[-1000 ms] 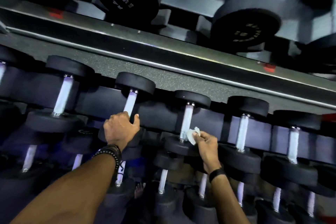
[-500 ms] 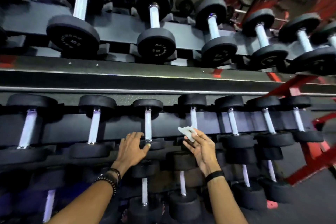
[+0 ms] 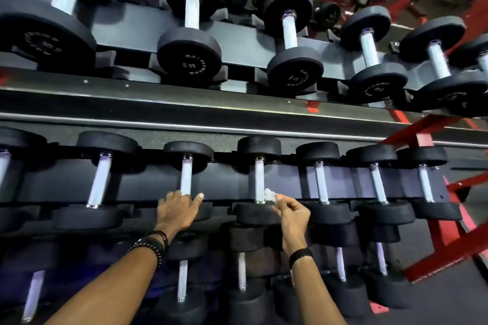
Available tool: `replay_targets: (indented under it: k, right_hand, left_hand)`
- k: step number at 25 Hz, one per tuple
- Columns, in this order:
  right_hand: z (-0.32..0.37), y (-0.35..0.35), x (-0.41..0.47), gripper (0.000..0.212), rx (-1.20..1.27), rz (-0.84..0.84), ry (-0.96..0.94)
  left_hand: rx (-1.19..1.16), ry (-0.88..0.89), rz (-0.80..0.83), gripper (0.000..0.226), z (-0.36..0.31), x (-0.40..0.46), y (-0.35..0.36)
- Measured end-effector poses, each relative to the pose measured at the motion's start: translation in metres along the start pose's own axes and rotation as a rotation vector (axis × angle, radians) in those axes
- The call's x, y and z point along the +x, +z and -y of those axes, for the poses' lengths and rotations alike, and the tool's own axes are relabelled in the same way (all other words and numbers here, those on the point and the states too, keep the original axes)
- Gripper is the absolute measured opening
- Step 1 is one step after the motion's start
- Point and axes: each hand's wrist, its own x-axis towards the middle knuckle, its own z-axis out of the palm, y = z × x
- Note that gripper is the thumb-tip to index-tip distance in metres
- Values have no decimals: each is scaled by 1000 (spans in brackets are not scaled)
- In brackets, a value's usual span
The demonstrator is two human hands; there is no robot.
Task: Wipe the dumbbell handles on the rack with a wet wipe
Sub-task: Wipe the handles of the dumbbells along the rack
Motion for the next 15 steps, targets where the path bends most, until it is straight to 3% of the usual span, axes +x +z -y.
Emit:
replay_targets:
  k: [3, 6, 9, 15]
  right_hand:
    - [-5, -12, 46, 16, -189, 15, -53]
    - [-13, -12, 92, 30, -281, 158, -46]
    - [-28, -1, 123, 39, -456, 359, 36]
    - [-53, 20, 148, 63, -1181, 576, 25]
  left_hand:
    - [65, -226, -57, 69, -24, 13, 14]
    - [157, -349, -96, 65, -39, 25, 30]
    - [210, -350, -121, 61, -39, 29, 36]
    - [254, -367, -150, 60, -39, 33, 35]
